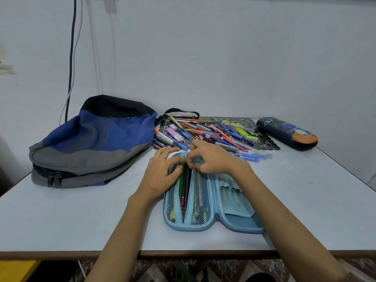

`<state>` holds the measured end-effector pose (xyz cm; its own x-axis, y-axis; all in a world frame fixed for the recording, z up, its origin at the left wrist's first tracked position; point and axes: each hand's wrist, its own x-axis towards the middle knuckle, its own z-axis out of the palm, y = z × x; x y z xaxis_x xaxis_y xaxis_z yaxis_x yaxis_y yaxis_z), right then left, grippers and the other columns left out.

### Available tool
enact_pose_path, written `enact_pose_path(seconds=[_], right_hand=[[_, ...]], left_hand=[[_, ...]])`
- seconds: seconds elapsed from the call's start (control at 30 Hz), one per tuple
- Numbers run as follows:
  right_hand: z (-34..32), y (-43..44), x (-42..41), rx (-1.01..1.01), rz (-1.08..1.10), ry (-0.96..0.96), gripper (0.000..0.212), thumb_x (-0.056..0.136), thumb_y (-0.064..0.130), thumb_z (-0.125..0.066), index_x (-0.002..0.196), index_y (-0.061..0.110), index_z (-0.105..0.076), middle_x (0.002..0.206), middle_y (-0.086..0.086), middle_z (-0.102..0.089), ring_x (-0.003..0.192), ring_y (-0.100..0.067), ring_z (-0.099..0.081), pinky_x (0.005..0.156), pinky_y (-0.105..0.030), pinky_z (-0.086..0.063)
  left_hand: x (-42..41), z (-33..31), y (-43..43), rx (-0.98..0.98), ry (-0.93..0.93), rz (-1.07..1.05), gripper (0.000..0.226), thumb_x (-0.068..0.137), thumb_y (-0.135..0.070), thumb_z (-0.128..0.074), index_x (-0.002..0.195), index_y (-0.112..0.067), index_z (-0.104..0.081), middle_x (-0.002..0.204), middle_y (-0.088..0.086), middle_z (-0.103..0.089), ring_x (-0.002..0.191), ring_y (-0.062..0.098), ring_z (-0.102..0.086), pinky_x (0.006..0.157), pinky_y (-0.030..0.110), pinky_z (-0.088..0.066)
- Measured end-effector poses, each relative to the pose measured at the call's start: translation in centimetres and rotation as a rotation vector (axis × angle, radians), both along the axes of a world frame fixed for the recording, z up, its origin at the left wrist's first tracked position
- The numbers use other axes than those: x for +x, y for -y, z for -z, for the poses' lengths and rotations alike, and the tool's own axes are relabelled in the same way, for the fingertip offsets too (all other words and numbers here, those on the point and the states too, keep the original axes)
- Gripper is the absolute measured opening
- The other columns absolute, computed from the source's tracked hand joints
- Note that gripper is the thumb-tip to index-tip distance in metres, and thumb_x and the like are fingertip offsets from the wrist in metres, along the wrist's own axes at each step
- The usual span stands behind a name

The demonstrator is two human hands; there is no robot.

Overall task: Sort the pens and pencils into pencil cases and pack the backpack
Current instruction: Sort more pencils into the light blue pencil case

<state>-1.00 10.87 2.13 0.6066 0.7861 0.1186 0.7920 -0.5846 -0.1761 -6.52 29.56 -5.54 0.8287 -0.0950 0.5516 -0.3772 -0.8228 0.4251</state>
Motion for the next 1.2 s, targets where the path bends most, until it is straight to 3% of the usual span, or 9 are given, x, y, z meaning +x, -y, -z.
enact_pose_path(seconds=[0.1, 0.23, 0.5, 0.7, 0.83, 0.93, 1.03, 1.13, 1.2], right_hand=[[0.3, 0.0, 0.2, -0.005, -0.006, 0.055, 0.015, 0.084, 0.012, -0.061, 0.09, 0.025, -0.064, 0.106, 0.002, -0.045, 0.085, -0.013, -0.046, 0.059, -0.029, -0.034], [0.7, 0.2, 0.4, 0.108, -0.009, 0.016, 0.014, 0.086, 0.007, -0.064, 0.09, 0.021, -0.066, 0.103, 0.001, -0.049, 0.084, -0.014, -0.05, 0.066, -0.033, -0.042], [1.2, 0.0, 0.8, 0.137, -0.036, 0.062, 0.016, 0.09, 0.002, -0.058, 0.095, 0.017, -0.062, 0.095, 0.008, -0.044, 0.085, -0.014, -0.052, 0.062, -0.029, -0.034], [1.2, 0.0, 0.6, 0.155, -0.032, 0.084, 0.015, 0.091, 0.004, -0.058, 0.095, 0.018, -0.063, 0.098, 0.009, -0.05, 0.09, -0.013, -0.054, 0.059, -0.025, -0.03], [1.2, 0.0, 0.4, 0.182, -0.025, 0.075, 0.014, 0.09, 0.005, -0.06, 0.094, 0.018, -0.063, 0.098, 0.009, -0.057, 0.089, -0.009, -0.053, 0.065, -0.028, -0.037], [1.1, 0.2, 0.5, 0.217, -0.011, 0.011, 0.014, 0.09, 0.005, -0.061, 0.091, 0.019, -0.065, 0.093, 0.014, -0.055, 0.087, -0.006, -0.051, 0.072, -0.033, -0.045], [1.4, 0.3, 0.7, 0.254, -0.003, -0.038, 0.017, 0.088, 0.006, -0.064, 0.088, 0.023, -0.065, 0.092, 0.014, -0.059, 0.088, -0.008, -0.055, 0.077, -0.038, -0.048], [1.5, 0.2, 0.8, 0.277, 0.02, -0.055, 0.015, 0.088, 0.01, -0.065, 0.087, 0.025, -0.066, 0.092, 0.017, -0.059, 0.09, -0.008, -0.056, 0.078, -0.037, -0.048], [1.4, 0.2, 0.8, 0.275, 0.033, -0.036, 0.013, 0.088, 0.013, -0.065, 0.089, 0.025, -0.067, 0.094, 0.016, -0.06, 0.09, -0.008, -0.056, 0.076, -0.035, -0.046]], left_hand=[[-0.1, 0.0, -0.2, -0.027, 0.002, 0.002, 0.037, 0.085, -0.045, -0.041, 0.106, -0.036, -0.07, 0.134, -0.005, -0.054, 0.13, 0.018, -0.04, 0.104, 0.045, -0.035], [-0.2, -0.2, -0.3, -0.048, 0.003, -0.001, 0.036, 0.083, -0.049, -0.044, 0.105, -0.038, -0.071, 0.132, -0.006, -0.055, 0.129, 0.017, -0.041, 0.104, 0.046, -0.036], [-0.4, -0.4, -0.4, -0.064, 0.0, 0.005, 0.039, 0.078, -0.057, -0.052, 0.104, -0.038, -0.073, 0.131, -0.009, -0.055, 0.127, 0.015, -0.041, 0.103, 0.049, -0.036], [-0.8, -0.8, 0.1, -0.097, 0.027, 0.036, 0.031, 0.075, -0.056, -0.057, 0.092, -0.038, -0.076, 0.128, -0.013, -0.057, 0.124, 0.012, -0.043, 0.101, 0.047, -0.035], [-0.8, -0.7, 0.9, -0.016, 0.031, 0.065, 0.033, 0.077, -0.057, -0.055, 0.089, -0.034, -0.076, 0.128, -0.012, -0.057, 0.124, 0.012, -0.044, 0.101, 0.049, -0.037], [-0.7, -0.9, 0.7, -0.083, -0.009, 0.093, 0.035, 0.076, -0.055, -0.053, 0.095, -0.034, -0.074, 0.127, -0.017, -0.056, 0.125, 0.012, -0.044, 0.102, 0.051, -0.035], [-0.8, -0.9, -0.5, -0.174, -0.146, 0.158, 0.038, 0.069, -0.058, -0.056, 0.103, -0.045, -0.068, 0.136, -0.018, -0.049, 0.133, 0.01, -0.033, 0.112, 0.045, -0.024], [-1.1, -1.0, -0.6, -0.175, -0.321, 0.188, 0.047, 0.063, -0.067, -0.057, 0.109, -0.055, -0.058, 0.146, -0.016, -0.04, 0.142, 0.01, -0.018, 0.117, 0.042, -0.014], [-1.0, -0.9, -0.1, -0.181, -0.338, 0.185, 0.049, 0.062, -0.069, -0.058, 0.109, -0.055, -0.057, 0.147, -0.014, -0.039, 0.141, 0.01, -0.019, 0.118, 0.042, -0.014]])
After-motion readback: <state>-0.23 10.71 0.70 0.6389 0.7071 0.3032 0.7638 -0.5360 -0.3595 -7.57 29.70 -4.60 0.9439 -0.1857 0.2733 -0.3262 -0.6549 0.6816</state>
